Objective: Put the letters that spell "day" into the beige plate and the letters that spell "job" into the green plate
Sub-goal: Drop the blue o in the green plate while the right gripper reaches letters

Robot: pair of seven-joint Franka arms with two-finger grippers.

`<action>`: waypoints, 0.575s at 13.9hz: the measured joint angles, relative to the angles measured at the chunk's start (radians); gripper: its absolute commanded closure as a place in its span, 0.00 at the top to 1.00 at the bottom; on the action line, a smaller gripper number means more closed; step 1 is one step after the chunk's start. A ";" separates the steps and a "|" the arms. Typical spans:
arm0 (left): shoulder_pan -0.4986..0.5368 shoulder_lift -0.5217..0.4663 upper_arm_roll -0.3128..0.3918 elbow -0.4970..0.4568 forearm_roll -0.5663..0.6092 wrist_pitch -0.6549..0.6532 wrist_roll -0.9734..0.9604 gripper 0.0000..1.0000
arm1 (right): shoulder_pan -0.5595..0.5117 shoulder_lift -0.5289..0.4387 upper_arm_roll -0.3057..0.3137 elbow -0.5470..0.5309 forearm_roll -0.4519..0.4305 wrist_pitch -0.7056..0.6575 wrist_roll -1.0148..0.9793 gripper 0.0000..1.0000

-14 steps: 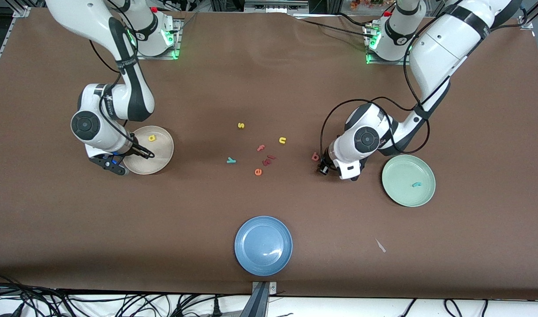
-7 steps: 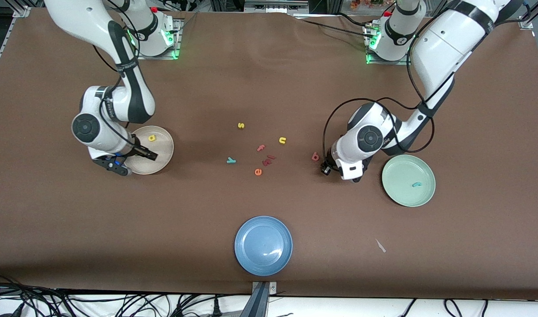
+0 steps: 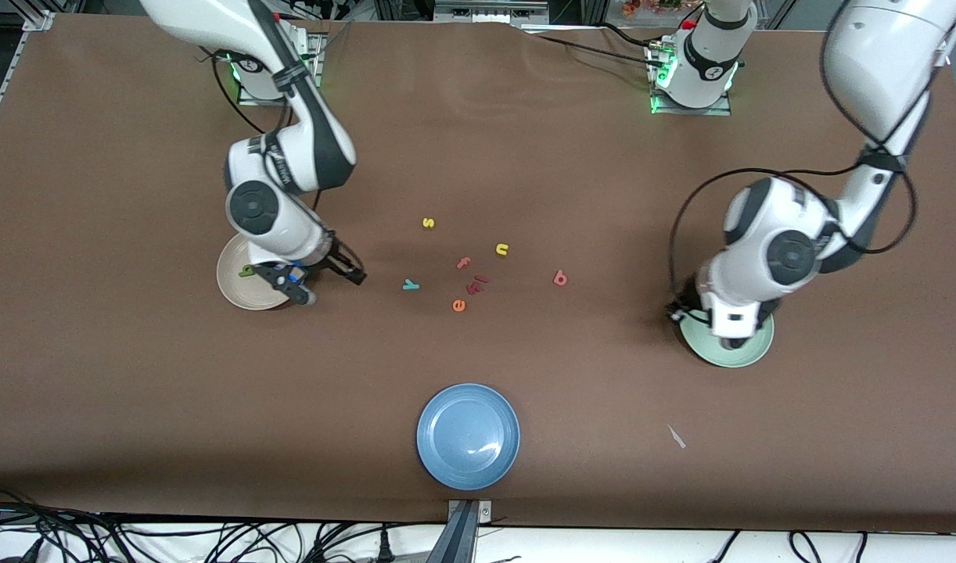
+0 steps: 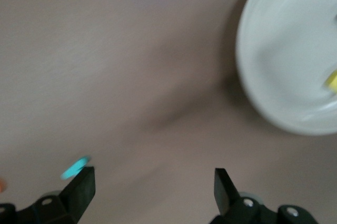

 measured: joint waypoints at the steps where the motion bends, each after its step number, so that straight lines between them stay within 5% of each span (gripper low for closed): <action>1: 0.047 0.004 0.003 -0.006 0.000 -0.004 0.090 0.00 | 0.029 0.022 0.003 0.031 -0.001 0.001 0.056 1.00; 4: 0.140 0.049 0.013 -0.020 0.000 -0.004 0.264 0.04 | 0.093 0.114 0.005 0.110 -0.001 0.038 0.115 1.00; 5: 0.147 0.070 0.016 -0.019 0.000 0.001 0.283 0.28 | 0.101 0.141 0.005 0.122 -0.001 0.070 0.119 0.99; 7: 0.145 0.109 0.018 -0.012 0.000 0.012 0.292 0.99 | 0.103 0.185 0.005 0.130 -0.001 0.130 0.119 0.94; 8: 0.142 0.121 0.018 -0.006 0.000 0.014 0.292 1.00 | 0.104 0.202 0.004 0.131 -0.001 0.150 0.119 0.88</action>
